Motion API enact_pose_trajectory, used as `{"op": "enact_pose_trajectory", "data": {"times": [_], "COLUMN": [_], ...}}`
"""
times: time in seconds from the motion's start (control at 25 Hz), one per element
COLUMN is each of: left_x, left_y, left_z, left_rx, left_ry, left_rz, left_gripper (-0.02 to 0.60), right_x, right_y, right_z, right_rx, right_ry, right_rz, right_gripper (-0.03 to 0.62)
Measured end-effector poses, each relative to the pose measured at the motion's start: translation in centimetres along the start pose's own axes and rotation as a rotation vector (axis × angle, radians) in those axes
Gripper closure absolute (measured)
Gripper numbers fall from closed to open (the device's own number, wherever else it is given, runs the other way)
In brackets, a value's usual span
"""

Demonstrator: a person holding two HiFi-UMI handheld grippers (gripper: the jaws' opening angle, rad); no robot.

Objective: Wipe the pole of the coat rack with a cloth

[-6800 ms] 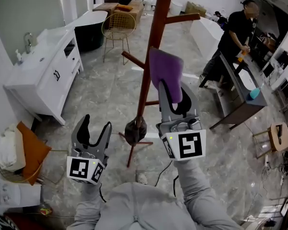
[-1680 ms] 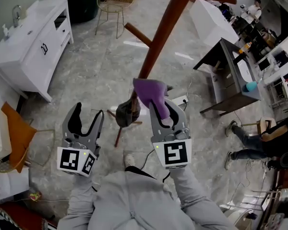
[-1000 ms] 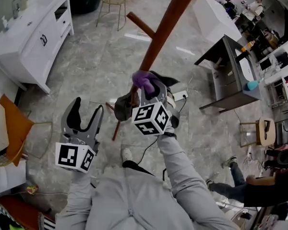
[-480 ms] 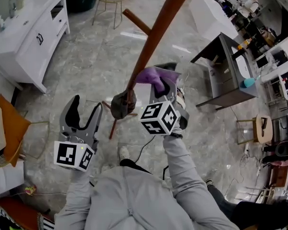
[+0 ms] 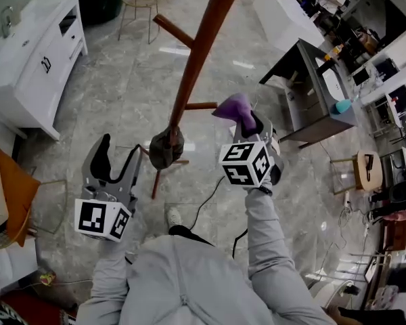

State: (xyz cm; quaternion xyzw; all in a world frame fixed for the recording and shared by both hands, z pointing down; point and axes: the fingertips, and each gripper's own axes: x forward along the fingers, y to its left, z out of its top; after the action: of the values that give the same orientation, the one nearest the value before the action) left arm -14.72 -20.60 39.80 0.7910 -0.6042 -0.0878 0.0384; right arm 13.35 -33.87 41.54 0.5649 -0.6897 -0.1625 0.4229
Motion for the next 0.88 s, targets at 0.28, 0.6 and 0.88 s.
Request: {"op": "enact_pose_trajectory", "data": {"times": [0.28, 0.6, 0.88], "left_x": [-0.3, -2.6, -5.4], "left_y": [-0.1, 1.0, 3.0], "left_z": [0.0, 0.7, 0.8], "left_rx": [0.004, 0.018, 0.023], "left_ry": [0.003, 0.006, 0.016], "left_rz": [-0.012, 0.039, 0.124], "left_gripper": [0.245, 0.244, 0.245], "right_x": [-2.2, -9.1, -5.7], "right_y": [-4.3, -5.3, 3.6], "right_z": [-1.0, 10.4, 15.0], "right_rx": [0.102, 0.159, 0.036], "right_ry": [-0.026, -0.465, -0.536], "right_rz": [-0.116, -0.286, -0.134], "right_gripper": [0.508, 0.508, 0.508]}}
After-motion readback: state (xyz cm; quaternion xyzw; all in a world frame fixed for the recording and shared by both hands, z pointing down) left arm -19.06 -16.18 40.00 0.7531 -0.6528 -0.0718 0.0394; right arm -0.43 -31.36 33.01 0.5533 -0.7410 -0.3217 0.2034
